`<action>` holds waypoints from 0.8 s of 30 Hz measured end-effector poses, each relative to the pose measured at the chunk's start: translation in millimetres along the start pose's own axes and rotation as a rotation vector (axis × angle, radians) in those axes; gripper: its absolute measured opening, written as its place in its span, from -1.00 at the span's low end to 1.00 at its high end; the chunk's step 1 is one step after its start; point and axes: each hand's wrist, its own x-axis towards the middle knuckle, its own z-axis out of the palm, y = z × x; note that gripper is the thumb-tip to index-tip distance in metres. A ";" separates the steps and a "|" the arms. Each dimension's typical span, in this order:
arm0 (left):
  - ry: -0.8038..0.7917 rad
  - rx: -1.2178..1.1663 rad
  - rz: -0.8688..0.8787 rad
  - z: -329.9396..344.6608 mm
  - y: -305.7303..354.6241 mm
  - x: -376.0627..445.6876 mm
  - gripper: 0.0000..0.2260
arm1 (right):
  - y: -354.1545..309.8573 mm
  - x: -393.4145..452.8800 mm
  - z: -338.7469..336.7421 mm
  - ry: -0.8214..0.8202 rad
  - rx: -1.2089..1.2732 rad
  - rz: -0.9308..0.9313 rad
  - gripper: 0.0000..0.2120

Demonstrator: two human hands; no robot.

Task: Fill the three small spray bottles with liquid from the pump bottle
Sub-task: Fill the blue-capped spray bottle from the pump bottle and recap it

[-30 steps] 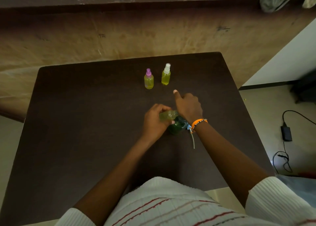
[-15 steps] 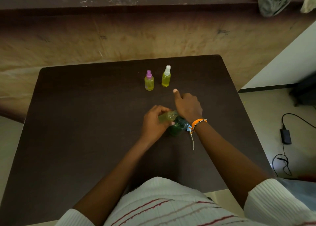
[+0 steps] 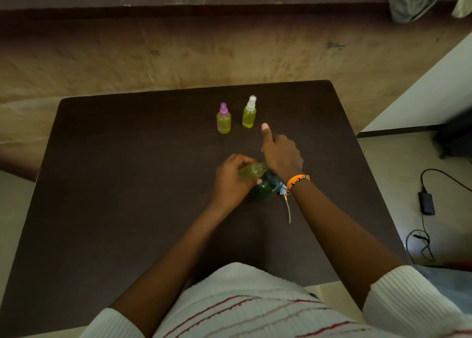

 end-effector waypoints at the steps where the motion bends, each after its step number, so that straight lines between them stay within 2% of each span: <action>1: 0.003 0.005 0.003 0.3 0.1 -0.2 -0.72 | 0.3 -1.3 -0.1 -0.003 -0.003 -0.001 -0.31; 5: -0.003 0.014 -0.012 3.6 -0.6 -1.4 -0.71 | 6.4 -4.8 3.2 0.059 0.007 0.000 -0.40; 12: 0.004 0.020 -0.013 2.7 -1.0 -1.7 -0.70 | 5.7 -4.9 4.1 0.036 0.000 -0.020 -0.39; 17: 0.003 -0.004 0.007 0.7 0.7 -0.8 -0.72 | 2.6 -1.6 0.8 0.024 -0.032 0.009 -0.30; 24: -0.009 0.017 0.002 4.1 -3.4 -1.3 -0.72 | 8.7 -0.9 7.6 0.069 -0.026 0.017 -0.38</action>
